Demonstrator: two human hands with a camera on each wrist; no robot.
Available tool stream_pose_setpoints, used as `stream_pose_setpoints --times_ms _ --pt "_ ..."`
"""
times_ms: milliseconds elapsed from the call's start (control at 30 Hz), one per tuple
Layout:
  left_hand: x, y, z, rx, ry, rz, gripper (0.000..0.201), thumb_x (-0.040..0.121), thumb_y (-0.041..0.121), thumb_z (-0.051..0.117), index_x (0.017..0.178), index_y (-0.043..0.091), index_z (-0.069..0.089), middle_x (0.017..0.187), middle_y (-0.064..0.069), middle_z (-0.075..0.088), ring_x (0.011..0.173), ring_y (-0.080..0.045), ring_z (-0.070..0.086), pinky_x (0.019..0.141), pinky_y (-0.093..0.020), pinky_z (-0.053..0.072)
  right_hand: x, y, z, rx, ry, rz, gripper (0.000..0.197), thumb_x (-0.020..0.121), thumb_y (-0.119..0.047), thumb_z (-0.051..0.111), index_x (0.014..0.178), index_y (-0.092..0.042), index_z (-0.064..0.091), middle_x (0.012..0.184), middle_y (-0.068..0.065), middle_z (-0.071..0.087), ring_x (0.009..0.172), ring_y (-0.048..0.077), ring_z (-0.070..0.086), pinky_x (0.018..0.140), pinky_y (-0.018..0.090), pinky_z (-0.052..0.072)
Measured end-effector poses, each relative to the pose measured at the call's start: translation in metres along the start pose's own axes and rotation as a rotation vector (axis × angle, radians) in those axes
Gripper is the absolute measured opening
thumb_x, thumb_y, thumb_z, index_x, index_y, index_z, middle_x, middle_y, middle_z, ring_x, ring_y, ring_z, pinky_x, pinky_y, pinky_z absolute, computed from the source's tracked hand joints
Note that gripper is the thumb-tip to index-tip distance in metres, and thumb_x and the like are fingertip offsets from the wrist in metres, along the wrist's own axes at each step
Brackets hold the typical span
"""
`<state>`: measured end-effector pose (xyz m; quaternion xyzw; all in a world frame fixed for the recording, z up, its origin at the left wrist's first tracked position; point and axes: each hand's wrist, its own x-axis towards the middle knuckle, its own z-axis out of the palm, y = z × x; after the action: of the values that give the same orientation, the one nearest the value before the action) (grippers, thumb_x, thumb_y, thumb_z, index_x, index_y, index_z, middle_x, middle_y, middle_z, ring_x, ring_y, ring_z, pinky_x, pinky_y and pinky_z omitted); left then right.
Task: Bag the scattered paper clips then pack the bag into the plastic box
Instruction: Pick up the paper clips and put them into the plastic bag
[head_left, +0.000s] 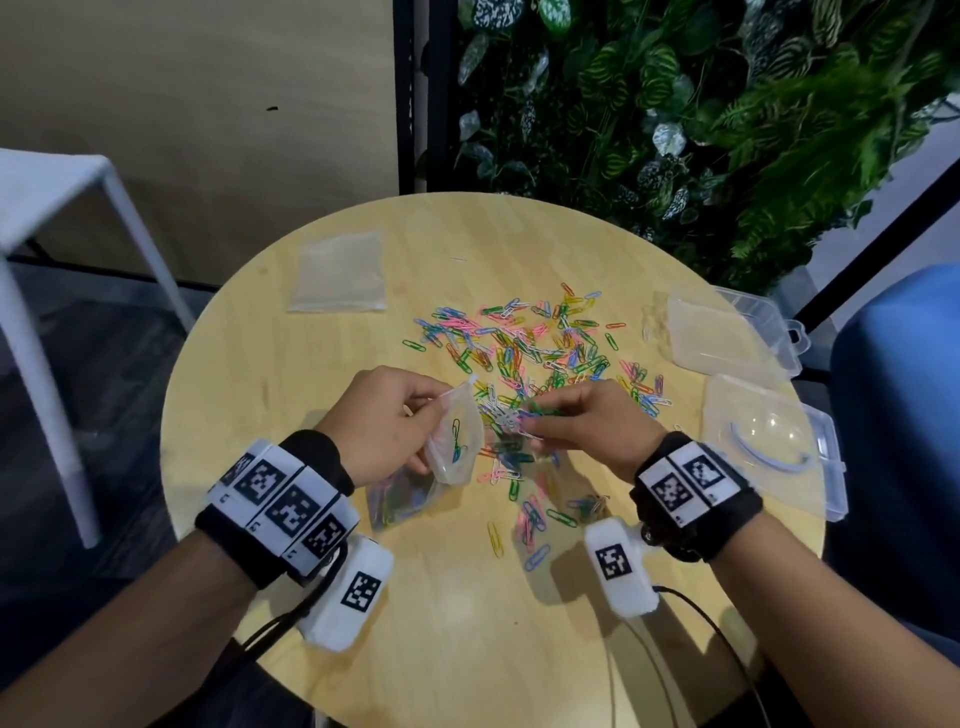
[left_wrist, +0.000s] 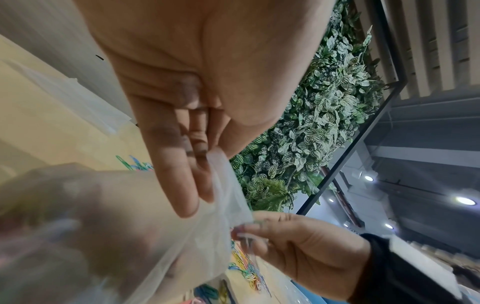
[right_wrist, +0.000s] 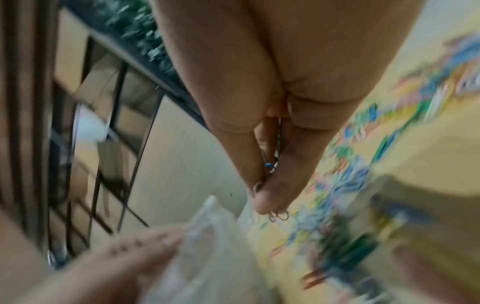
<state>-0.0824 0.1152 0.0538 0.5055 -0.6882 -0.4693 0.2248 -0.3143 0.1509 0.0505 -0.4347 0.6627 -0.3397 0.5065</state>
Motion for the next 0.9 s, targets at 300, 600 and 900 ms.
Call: stream_pose_setpoints --times_ms 300,600,900 --pt "-0.002 0.002 0.006 -0.007 -0.033 0.028 0.025 0.100 0.014 0.053 0.114 0.014 0.073 0.087 -0.013 0.076 0.057 -0.026 0.074 0.048 -0.029 0.059 -0.013 -0.005 0.049 0.445 -0.167 0.136 0.021 0.084 0.008 0.063 0.104 0.009 0.066 0.090 0.018 0.070 0.065 0.015 0.069 0.071 0.021 0.059" --pt "-0.004 0.002 0.020 -0.070 -0.127 0.045 0.026 0.098 0.013 0.055 0.120 0.009 0.068 0.073 0.002 0.069 0.071 -0.035 0.075 0.067 -0.049 0.063 -0.025 0.004 0.070 0.046 -0.163 -0.117 0.021 0.086 0.009 0.053 0.102 0.008 0.066 0.088 0.027 0.066 0.081 0.025 0.057 0.079 0.039 0.047" --pt "-0.002 0.005 0.003 -0.097 -0.001 0.046 0.025 0.099 0.011 0.055 0.117 0.014 0.071 0.092 -0.008 0.075 0.070 -0.030 0.076 0.063 -0.045 0.063 -0.028 -0.025 0.035 0.019 -0.011 -0.275 0.028 0.088 0.013 0.052 0.102 0.000 0.072 0.091 0.014 0.074 0.082 0.018 0.072 0.078 0.024 0.058"
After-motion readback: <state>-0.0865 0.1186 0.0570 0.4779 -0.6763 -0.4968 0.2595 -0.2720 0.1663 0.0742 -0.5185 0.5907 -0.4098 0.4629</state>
